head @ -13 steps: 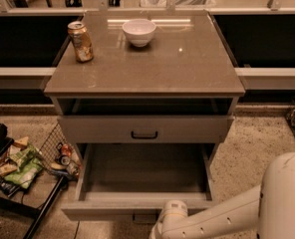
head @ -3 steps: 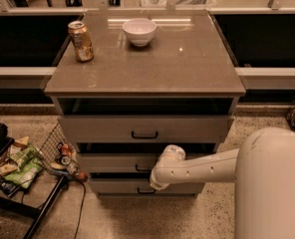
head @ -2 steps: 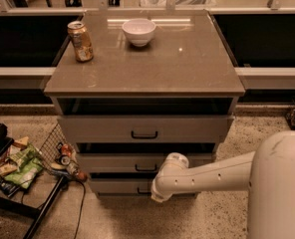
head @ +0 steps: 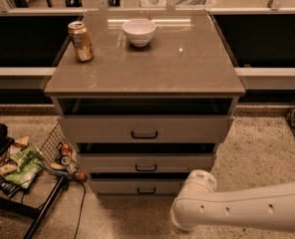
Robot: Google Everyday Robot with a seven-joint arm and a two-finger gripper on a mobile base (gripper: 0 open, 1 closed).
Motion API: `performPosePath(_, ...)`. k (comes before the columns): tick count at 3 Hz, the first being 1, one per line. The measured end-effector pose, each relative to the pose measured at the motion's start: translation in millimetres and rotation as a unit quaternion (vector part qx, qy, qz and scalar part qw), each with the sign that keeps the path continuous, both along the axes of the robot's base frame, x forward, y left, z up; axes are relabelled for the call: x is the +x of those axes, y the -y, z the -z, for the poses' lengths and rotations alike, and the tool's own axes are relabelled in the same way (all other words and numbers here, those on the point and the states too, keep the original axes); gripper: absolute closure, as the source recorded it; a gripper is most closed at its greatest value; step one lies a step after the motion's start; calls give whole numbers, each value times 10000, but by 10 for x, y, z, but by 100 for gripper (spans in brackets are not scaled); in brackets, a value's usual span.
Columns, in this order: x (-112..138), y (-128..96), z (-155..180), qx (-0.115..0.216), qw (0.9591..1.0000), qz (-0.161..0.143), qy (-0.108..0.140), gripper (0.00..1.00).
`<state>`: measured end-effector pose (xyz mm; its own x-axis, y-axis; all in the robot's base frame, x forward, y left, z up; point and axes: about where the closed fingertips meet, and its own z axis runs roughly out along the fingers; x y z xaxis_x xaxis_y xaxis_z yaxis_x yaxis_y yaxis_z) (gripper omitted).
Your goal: Close middle drawer
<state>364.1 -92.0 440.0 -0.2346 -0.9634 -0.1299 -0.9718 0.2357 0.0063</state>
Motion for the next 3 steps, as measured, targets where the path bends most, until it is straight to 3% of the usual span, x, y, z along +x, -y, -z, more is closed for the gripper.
performPosePath(1, -252, 700, -658, -628, 9979, 169, -35, 100)
performPosePath(2, 305, 1407, -1301, -1156, 9883, 942, 325, 100)
performPosePath(3, 866, 1880, -1718, -1716, 9566, 2320, 408, 100)
